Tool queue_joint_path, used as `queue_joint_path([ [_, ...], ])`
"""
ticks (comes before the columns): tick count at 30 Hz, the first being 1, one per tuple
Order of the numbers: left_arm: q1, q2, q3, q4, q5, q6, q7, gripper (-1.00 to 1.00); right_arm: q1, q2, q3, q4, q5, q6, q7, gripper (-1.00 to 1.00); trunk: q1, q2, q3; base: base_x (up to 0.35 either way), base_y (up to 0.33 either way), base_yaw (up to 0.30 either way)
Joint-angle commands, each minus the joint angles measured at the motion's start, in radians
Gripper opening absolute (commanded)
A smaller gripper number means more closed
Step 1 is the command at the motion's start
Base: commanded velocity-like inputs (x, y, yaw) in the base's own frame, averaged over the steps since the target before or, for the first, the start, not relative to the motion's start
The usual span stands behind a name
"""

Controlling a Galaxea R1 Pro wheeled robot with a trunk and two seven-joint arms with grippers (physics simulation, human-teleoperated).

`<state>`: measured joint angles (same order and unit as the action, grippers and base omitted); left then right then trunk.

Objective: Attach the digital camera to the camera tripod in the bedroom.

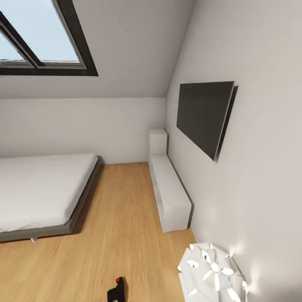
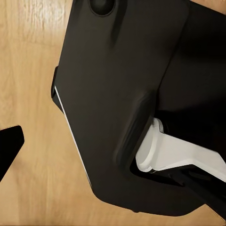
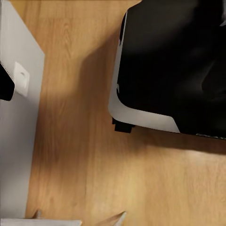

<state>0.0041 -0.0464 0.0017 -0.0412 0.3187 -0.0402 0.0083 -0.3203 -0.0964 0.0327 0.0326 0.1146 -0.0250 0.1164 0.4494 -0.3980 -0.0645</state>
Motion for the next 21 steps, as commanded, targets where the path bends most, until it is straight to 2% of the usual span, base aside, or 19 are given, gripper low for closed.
queue_joint_path([
  [1,0.0,0.0,0.0,-0.002,0.005,-0.001,0.001,1.0,-0.002,0.0,0.003,0.003,0.008,-0.003,0.002,1.0,0.001,-0.002,-0.002,0.0,-0.002,0.268],
  [21,0.0,-0.001,0.0,-0.002,0.005,-0.001,0.001,1.0,-0.002,-0.001,0.003,0.003,0.007,-0.001,0.002,1.0,0.001,-0.002,-0.002,0.0,0.0,0.258],
])
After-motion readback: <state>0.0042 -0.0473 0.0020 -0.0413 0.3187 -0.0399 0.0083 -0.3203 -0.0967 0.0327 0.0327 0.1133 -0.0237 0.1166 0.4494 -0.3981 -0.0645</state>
